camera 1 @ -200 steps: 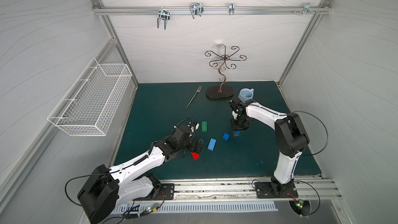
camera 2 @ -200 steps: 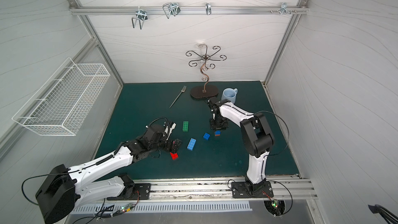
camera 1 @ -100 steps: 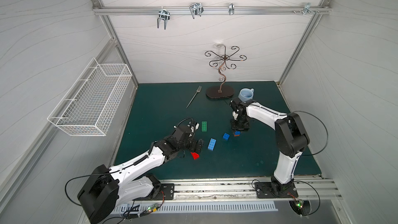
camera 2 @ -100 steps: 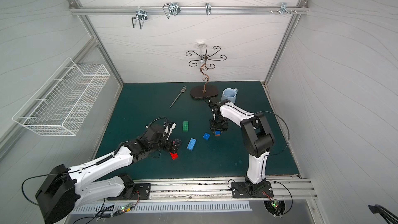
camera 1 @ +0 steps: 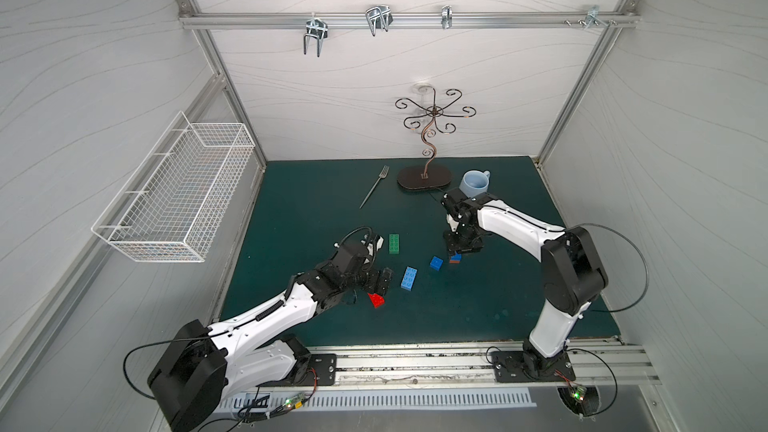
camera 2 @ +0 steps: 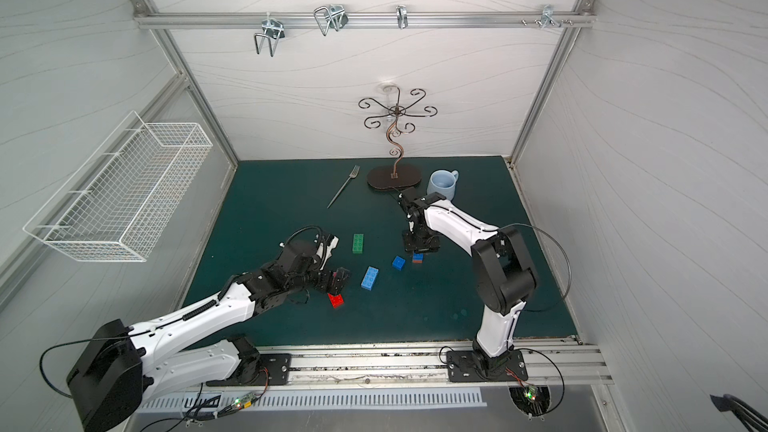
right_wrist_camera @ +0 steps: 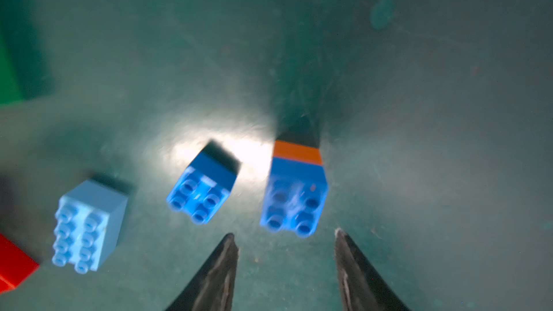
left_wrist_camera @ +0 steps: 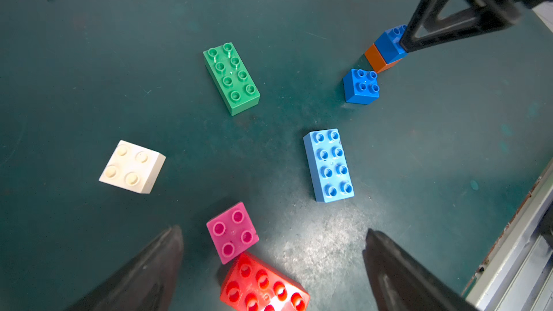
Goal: Assemble a spoon with lego
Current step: Assemble the lego brick with the lego brick, then pick up the lego brick from the center of the board.
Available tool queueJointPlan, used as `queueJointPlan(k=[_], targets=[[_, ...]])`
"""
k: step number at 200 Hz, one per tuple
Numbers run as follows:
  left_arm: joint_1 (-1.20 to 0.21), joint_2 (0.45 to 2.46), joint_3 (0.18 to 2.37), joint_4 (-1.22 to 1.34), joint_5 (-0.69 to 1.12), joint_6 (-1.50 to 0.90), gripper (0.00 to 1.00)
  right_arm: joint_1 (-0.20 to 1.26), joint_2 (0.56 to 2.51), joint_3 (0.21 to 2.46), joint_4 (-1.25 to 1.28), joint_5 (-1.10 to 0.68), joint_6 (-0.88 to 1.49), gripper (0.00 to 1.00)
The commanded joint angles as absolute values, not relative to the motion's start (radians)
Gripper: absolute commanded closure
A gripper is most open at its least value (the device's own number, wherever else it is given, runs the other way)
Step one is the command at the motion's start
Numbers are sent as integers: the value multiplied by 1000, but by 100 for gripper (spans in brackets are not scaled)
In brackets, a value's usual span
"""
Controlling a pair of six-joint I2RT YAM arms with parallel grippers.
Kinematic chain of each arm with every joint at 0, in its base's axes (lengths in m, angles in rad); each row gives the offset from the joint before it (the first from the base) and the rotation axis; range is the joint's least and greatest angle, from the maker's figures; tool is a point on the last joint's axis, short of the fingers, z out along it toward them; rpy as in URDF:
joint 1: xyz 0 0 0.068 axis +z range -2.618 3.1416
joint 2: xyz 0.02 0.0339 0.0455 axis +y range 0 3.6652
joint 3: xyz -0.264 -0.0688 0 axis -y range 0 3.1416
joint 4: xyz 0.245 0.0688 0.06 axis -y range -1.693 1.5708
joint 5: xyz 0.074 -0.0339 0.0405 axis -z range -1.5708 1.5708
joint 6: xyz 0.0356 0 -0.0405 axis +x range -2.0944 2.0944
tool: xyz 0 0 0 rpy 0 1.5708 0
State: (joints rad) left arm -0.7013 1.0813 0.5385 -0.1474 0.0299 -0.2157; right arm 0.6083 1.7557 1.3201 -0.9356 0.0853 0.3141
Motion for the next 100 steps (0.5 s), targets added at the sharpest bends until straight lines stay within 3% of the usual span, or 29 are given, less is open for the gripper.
queueJointPlan(k=[1, 46, 100], targets=[[-710, 1068, 534, -96, 31, -207, 0, 672, 1713, 1317, -955, 151, 212, 45], [-722, 1076, 538, -106, 18, -201, 0, 751, 1847, 1393, -929, 118, 69, 44], [-724, 1078, 538, -109, 11, -204, 0, 736, 1938, 1439, -900, 124, -7, 40]])
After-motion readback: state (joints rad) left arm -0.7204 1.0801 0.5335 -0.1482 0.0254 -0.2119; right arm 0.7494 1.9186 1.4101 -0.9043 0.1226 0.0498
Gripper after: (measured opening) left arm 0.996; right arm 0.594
